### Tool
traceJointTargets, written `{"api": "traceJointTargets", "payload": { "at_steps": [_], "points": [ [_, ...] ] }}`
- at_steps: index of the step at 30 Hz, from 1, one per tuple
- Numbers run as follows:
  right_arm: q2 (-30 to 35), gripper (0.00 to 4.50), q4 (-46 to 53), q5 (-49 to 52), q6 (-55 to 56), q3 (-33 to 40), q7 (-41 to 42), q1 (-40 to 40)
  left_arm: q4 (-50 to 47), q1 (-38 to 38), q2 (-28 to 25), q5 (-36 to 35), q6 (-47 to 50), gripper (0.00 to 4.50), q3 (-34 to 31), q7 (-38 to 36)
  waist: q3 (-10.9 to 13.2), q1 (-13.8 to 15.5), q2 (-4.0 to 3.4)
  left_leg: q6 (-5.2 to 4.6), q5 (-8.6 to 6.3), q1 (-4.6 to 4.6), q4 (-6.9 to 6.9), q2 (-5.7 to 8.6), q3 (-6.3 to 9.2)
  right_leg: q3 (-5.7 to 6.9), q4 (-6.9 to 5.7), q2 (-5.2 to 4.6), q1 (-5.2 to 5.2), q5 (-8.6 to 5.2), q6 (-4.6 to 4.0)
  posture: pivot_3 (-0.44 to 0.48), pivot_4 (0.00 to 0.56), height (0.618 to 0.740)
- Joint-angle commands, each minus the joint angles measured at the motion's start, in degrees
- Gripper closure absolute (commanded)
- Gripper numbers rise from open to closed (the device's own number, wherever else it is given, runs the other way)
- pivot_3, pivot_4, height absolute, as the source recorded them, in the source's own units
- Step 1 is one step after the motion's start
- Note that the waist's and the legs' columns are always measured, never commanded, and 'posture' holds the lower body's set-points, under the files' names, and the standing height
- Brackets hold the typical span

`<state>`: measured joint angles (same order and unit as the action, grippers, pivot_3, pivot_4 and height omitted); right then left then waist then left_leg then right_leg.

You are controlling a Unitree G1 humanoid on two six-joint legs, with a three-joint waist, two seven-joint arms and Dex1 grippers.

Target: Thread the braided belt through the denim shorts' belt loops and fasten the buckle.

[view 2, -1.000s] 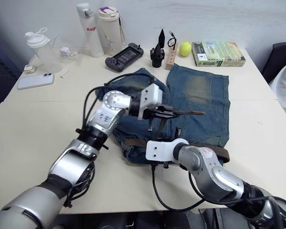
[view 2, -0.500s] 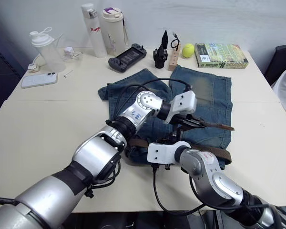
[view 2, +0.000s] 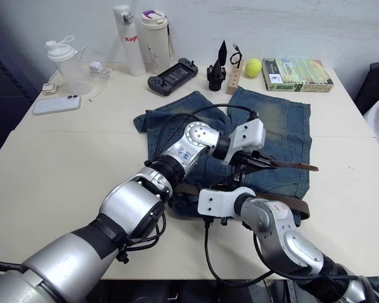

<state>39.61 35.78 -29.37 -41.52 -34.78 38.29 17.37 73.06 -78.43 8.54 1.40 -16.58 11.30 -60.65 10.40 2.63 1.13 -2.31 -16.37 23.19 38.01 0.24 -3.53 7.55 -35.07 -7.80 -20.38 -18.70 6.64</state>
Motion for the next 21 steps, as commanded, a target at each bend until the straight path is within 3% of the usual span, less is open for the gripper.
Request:
{"api": "traceJointTargets", "payload": {
  "at_steps": [1,5,8,11,15,21],
  "points": [
    [-1.88,4.39,-4.84,5.05,-2.97,-4.23,6.19,-6.19,-5.39,0.28,-3.56,-1.78,-4.11,4.5,-3.78,2.26,-0.07,-0.11,-0.12,0.01,0.0,0.0,0.0,0.0,-0.01,-0.01,-0.01,0.0,-0.02,0.0,0.0,0.0,0.15,0.724],
    [-3.56,4.39,-3.56,5.66,-4.96,-0.1,6.05,-6.29,-10.56,4.97,-9.65,-2.57,-5.62,4.5,-4.98,-0.48,-0.09,-0.39,-0.16,0.02,0.0,0.0,-0.03,-0.01,0.01,0.01,-0.24,0.01,-0.02,0.0,0.0,0.0,0.15,0.724],
    [-5.85,4.39,-1.86,7.47,-7.49,5.1,5.11,-6.32,-20.88,11.77,-15.3,-5.01,-3.63,4.5,-5.98,-4.44,-0.08,-0.77,-0.18,0.02,0.0,0.02,0.01,0.01,0.01,0.01,-0.29,-0.02,-0.02,0.0,0.0,0.0,0.15,0.724],
    [-12.37,4.39,0.86,11.65,-13.77,14.15,2.74,-5.41,-39.01,22.57,-20.29,-7.87,2.3,4.5,-4.79,-7.77,-0.05,-1.32,-0.24,0.03,0.0,0.04,0.0,0.0,0.05,0.02,-0.32,0.0,-0.04,0.0,0.0,0.0,0.15,0.724],
    [-14.96,4.39,5.63,16.89,-19.23,23.35,3.19,-3.55,-53.3,30.93,-24.27,-8.13,9.68,4.5,-3.68,-5.84,0.03,-0.99,-0.35,0.02,0.0,0.13,0.04,0.05,0.15,0.02,-0.38,-0.01,-0.07,0.0,0.0,0.0,0.15,0.724],
    [-14.84,4.39,13.77,26.25,-29.16,33.54,5.41,-0.74,-61.31,35.37,-26.0,-8.06,16.34,4.5,-3.38,-1.94,0.09,-1.22,-0.46,0.0,0.01,0.18,0.03,0.1,0.16,-0.02,-0.39,-0.07,-0.13,0.0,0.0,0.0,0.15,0.724]
  ]
}}
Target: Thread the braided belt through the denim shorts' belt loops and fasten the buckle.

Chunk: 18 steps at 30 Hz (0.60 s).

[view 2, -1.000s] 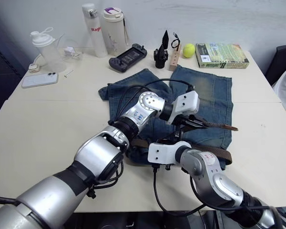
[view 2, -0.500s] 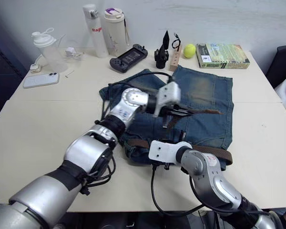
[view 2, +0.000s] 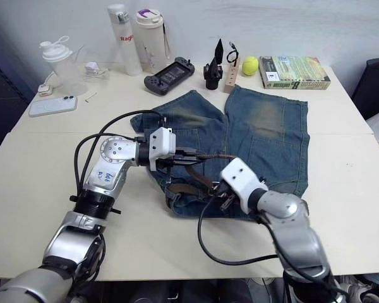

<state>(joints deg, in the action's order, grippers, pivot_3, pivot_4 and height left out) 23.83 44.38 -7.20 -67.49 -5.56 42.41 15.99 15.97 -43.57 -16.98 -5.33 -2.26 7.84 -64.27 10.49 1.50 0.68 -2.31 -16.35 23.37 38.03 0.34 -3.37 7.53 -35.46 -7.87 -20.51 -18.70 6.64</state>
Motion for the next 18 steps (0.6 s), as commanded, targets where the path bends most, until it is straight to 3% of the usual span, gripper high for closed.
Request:
{"api": "traceJointTargets", "payload": {
  "at_steps": [1,5,6,8,13,18],
  "points": [
    [1.24,4.39,5.96,5.28,-4.17,5.38,1.4,0.69,-4.85,0.76,-0.61,-1.35,2.57,4.5,0.16,1.96,0.0,-0.13,-0.01,0.01,0.0,-0.01,-0.05,-0.02,-0.01,0.0,0.0,0.03,-0.02,0.0,0.0,0.0,0.15,0.724],
    [2.6,4.39,9.76,9.88,-6.0,7.97,1.44,-0.83,-6.32,1.36,-0.86,-1.48,4.15,4.5,0.3,2.85,0.02,-0.16,-0.04,0.05,0.01,-0.02,-0.12,-0.06,-0.07,-0.02,-0.02,0.09,-0.09,0.0,0.0,0.0,0.15,0.724],
    [3.3,4.13,10.66,10.65,-5.85,8.03,1.18,-1.72,-6.51,1.4,-0.9,-1.54,4.48,4.5,0.28,3.05,0.02,-0.16,-0.04,0.05,0.02,-0.02,-0.12,-0.06,-0.08,-0.03,-0.02,0.09,-0.1,0.0,0.0,0.0,0.15,0.724],
    [5.05,3.48,12.2,12.06,-5.13,7.13,0.74,-4.94,-6.41,0.97,-1.02,-1.85,4.97,4.5,-0.07,3.32,0.02,-0.15,-0.04,0.05,0.02,-0.03,-0.12,-0.06,-0.12,-0.06,-0.02,0.09,-0.09,0.0,0.0,0.0,0.15,0.724],
    [9.68,1.2,10.97,10.35,3.85,0.45,-4.12,-11.18,-5.48,-1.55,-1.52,-2.95,6.2,4.5,-1.45,4.1,0.03,-0.07,-0.03,0.04,0.02,-0.02,-0.1,-0.03,-0.16,-0.09,0.01,0.05,-0.08,0.0,0.0,0.0,0.15,0.724],
    [11.08,1.2,7.27,7.36,9.89,-4.12,-9.93,-11.62,-4.88,-2.3,-2.2,-3.44,6.21,4.5,-1.22,4.28,0.03,-0.19,-0.03,0.06,0.03,-0.07,-0.12,-0.06,-0.2,-0.12,-0.02,0.08,-0.1,-0.01,0.0,0.0,0.15,0.724]
  ]
}}
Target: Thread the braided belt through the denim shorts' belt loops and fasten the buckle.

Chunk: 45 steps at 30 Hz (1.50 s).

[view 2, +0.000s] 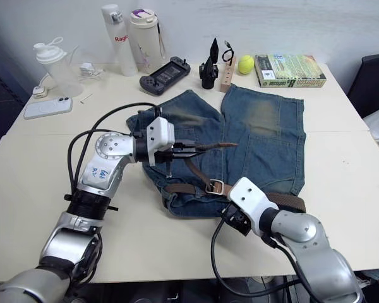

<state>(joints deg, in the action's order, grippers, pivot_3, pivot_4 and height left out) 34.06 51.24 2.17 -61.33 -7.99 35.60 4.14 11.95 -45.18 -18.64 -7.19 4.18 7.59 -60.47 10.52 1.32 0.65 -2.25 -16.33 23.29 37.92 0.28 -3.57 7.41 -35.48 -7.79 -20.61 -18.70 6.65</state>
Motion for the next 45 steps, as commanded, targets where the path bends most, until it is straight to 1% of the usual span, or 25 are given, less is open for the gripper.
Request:
{"api": "traceJointTargets", "payload": {
  "at_steps": [1,7,15,18,19,21,22,24,28,30,33,36,45],
  "points": [
    [0.58,1.2,-0.28,-2.52,4.73,-2.33,-4.12,0.28,-0.92,-0.65,-0.64,-1.61,-0.1,4.5,-0.86,0.53,0.0,0.03,0.0,0.0,0.0,0.0,0.0,0.0,-0.01,-0.01,0.0,0.0,-0.01,0.0,0.0,0.0,0.15,0.724],
    [1.09,1.2,-3.44,-4.89,8.38,-5.08,-7.69,0.55,-0.36,-0.2,-1.65,-0.08,0.45,4.5,-0.03,1.75,0.0,0.12,0.0,0.01,0.01,0.01,0.03,0.0,-0.02,0.0,0.0,0.01,0.0,0.0,0.0,0.0,0.15,0.724],
    [0.25,1.2,-4.21,-5.06,7.15,-4.6,-10.02,2.34,0.46,-0.15,-2.26,0.67,0.99,4.5,0.51,2.88,0.0,0.09,0.0,0.01,0.01,0.01,0.03,-0.01,-0.02,0.0,-0.01,0.01,0.0,0.0,0.0,0.0,0.15,0.724],
    [0.14,1.89,-3.89,-5.07,6.99,-4.91,-10.3,3.68,0.62,-0.03,-2.52,0.96,0.87,4.5,0.81,2.91,0.0,0.08,0.0,0.01,0.01,0.01,0.03,-0.01,-0.02,0.0,-0.01,0.02,0.0,0.0,0.0,0.0,0.15,0.724],
    [0.04,2.37,-3.74,-5.03,6.96,-4.99,-10.29,4.15,0.72,0.03,-2.73,1.38,0.78,4.5,1.13,2.89,0.0,0.08,0.0,0.01,0.01,0.01,0.03,-0.01,-0.02,-0.01,-0.01,0.02,0.0,0.0,0.0,0.0,0.15,0.724],
    [0.06,3.1,-3.6,-5.02,6.66,-5.13,-10.26,4.98,0.99,0.19,-3.29,2.44,0.39,4.5,1.98,2.85,0.0,0.1,0.0,0.01,0.01,0.01,0.03,-0.01,-0.02,-0.01,-0.01,0.01,-0.01,0.0,0.0,0.0,0.15,0.724],
    [0.01,3.68,-3.57,-4.93,6.34,-5.15,-10.27,5.42,1.16,0.23,-3.47,2.73,0.19,4.5,2.24,2.99,0.0,0.11,0.0,0.01,0.01,0.01,0.03,-0.01,-0.02,-0.01,-0.01,0.01,-0.01,0.0,0.0,0.0,0.15,0.724],
    [0.08,4.42,-3.5,-4.93,5.86,-5.44,-10.4,6.17,1.47,0.26,-3.7,3.23,0.15,4.5,2.64,3.35,0.0,0.1,0.0,0.01,0.01,0.01,0.03,-0.01,-0.02,-0.01,-0.01,0.01,-0.01,0.0,0.0,0.0,0.15,0.724],
    [0.49,4.45,-3.37,-5.36,5.32,-7.21,-10.45,8.23,2.7,-0.31,-4.07,5.05,0.1,4.5,3.53,4.44,0.0,0.06,0.0,0.01,0.01,0.01,0.03,-0.01,-0.02,-0.01,-0.02,0.02,-0.01,0.0,0.0,0.0,0.15,0.724],
    [1.94,4.45,-3.54,-6.31,6.1,-8.79,-10.04,9.51,3.58,-0.94,-4.44,6.45,0.27,4.5,4.11,5.2,0.0,0.05,0.0,0.01,0.01,0.02,0.03,-0.01,-0.03,-0.01,-0.02,0.02,-0.02,0.0,0.0,0.0,0.15,0.724],
    [4.61,4.45,-4.32,-8.19,7.71,-11.3,-9.52,11.3,4.73,-1.37,-5.62,8.9,-0.89,4.5,5.72,5.21,0.01,0.04,0.0,0.01,0.01,0.02,0.03,-0.01,-0.06,-0.03,-0.03,0.02,-0.04,0.0,0.0,0.0,0.15,0.724],
    [4.83,4.45,-5.66,-8.65,7.41,-12.38,-9.6,12.81,5.06,-1.3,-7.13,10.81,-0.79,4.5,6.98,4.59,0.01,0.02,0.0,0.01,0.01,0.04,0.01,-0.02,-0.07,-0.04,-0.04,0.03,-0.09,0.0,0.0,0.0,0.15,0.724],
    [4.35,4.45,-7.07,-9.21,7.15,-13.87,-9.43,14.55,3.05,-0.97,-8.32,11.15,1.24,4.5,7.45,2.62,0.01,0.02,0.0,0.01,0.01,0.04,0.02,-0.03,-0.1,-0.05,-0.05,0.02,-0.09,0.0,0.0,0.0,0.15,0.724]
  ]
}}
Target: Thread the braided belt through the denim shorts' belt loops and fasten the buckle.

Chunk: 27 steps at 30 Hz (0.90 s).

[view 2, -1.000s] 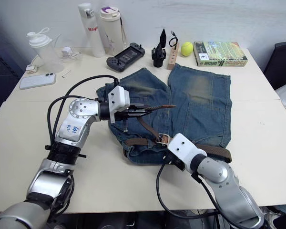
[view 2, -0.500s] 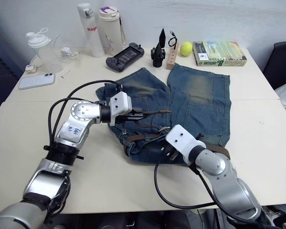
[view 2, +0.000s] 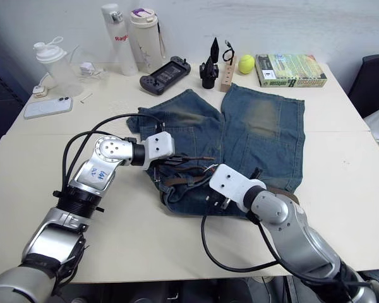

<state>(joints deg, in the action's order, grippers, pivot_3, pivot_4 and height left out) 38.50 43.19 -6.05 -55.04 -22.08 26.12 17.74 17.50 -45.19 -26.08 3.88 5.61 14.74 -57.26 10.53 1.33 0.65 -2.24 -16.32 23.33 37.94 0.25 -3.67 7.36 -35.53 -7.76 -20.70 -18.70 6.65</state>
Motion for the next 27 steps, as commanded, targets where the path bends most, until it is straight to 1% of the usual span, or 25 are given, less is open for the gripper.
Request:
{"api": "traceJointTargets", "payload": {
  "at_steps": [1,6,13,20,27],
  "points": [
    [-0.04,4.45,1.0,-0.96,0.89,0.21,0.11,0.92,-2.71,-0.84,-1.04,0.04,-0.36,4.5,0.39,-1.03,0.0,0.0,0.0,0.0,0.0,0.0,0.0,0.0,0.0,0.0,0.0,0.0,0.0,0.0,0.0,0.0,0.15,0.724],
    [0.11,4.45,0.97,-0.98,1.17,0.36,0.26,0.53,-4.22,-0.19,-1.45,-0.7,0.5,4.5,0.45,-2.93,0.0,0.0,0.0,0.0,0.0,0.0,0.0,0.0,0.0,0.0,-0.01,0.01,0.0,0.0,0.0,0.0,0.15,0.724],
    [0.37,4.45,0.95,-1.38,1.35,0.39,0.31,0.38,-3.58,-0.49,-1.94,-0.38,0.92,4.5,0.2,-3.67,0.0,0.0,0.0,0.0,0.0,0.0,0.01,0.0,0.0,0.0,-0.01,0.0,0.0,0.0,0.0,0.0,0.15,0.724],
    [0.05,4.45,0.73,-1.67,2.03,0.46,0.65,0.37,-1.99,-1.02,-2.46,0.61,-1.86,4.5,0.99,-4.47,0.0,0.0,0.0,0.0,0.0,0.0,0.01,0.0,0.0,0.0,-0.01,0.0,0.0,0.0,0.0,0.0,0.15,0.724],
    [0.5,4.45,0.54,-1.89,3.74,-0.23,1.56,0.59,2.18,-3.72,-2.08,1.73,-6.84,4.5,2.49,-5.21,0.0,0.0,0.0,0.0,0.0,0.0,0.02,0.0,-0.01,0.0,-0.02,0.01,0.0,0.0,0.0,0.0,0.15,0.724]
  ]
}}
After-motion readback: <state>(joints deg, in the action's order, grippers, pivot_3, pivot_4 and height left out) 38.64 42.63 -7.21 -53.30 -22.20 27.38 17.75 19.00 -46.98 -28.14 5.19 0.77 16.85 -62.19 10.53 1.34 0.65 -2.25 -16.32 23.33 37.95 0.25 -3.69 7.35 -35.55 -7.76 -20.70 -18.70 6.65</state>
